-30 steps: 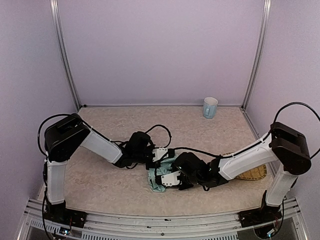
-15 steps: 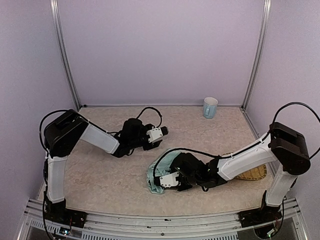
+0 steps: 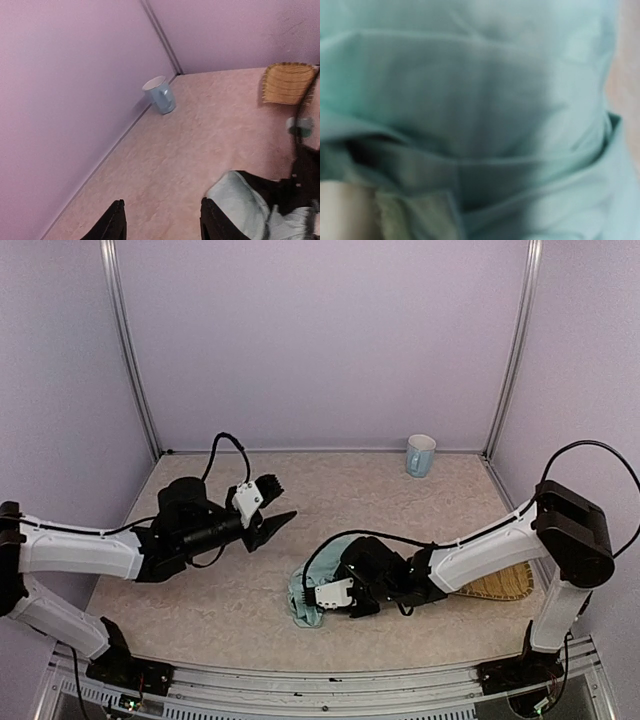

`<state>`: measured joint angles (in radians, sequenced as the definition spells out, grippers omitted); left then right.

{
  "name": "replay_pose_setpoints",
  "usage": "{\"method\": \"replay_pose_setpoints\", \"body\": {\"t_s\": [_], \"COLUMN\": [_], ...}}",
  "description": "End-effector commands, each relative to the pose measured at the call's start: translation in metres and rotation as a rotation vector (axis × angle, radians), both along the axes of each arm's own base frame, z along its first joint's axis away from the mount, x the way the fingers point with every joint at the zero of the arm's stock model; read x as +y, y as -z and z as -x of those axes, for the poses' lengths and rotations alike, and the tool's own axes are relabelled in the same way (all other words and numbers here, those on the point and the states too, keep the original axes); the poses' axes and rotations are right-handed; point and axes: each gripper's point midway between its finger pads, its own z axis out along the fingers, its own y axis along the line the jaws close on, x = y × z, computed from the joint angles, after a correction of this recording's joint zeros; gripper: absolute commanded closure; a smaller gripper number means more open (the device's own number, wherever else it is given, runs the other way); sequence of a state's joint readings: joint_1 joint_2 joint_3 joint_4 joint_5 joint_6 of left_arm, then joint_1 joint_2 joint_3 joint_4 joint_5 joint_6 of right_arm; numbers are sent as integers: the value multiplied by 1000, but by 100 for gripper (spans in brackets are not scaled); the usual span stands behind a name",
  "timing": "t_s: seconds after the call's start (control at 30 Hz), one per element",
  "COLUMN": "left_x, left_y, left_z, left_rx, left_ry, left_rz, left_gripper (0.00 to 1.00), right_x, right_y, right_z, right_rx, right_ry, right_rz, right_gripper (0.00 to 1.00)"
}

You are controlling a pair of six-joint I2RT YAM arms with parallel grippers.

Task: Put away the umbrella

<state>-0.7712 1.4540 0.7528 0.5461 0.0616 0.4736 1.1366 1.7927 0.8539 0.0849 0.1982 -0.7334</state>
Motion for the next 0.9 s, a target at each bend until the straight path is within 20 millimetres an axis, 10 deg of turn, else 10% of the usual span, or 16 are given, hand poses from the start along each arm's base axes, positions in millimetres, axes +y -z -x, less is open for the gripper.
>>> {"method": "replay_pose_setpoints", "body": {"t_s": [0.0, 0.2, 0.37, 0.6, 0.87], "left_x": [-11, -20, -21, -39, -39], "left_y": [14, 64, 91, 126, 160], "left_z": [120, 182, 195, 186, 131], "left_rx": [5, 32, 49, -4, 36], "left_ry": [268, 348, 417, 457, 338], "left_rz": [77, -136, -231, -377, -473], "left_gripper": [52, 54, 41, 31, 12], "right_x": [-47, -50, -50, -47, -47], "right_y": [71, 68, 67, 69, 76], "right_z": [66, 81, 92, 88, 94], "right_rx": [455, 667, 826, 1062, 1218], "right_ry": [-50, 1, 5, 97, 113], "right_rz": [232, 243, 248, 256, 281], "right_gripper": [100, 100, 100, 100, 100]}}
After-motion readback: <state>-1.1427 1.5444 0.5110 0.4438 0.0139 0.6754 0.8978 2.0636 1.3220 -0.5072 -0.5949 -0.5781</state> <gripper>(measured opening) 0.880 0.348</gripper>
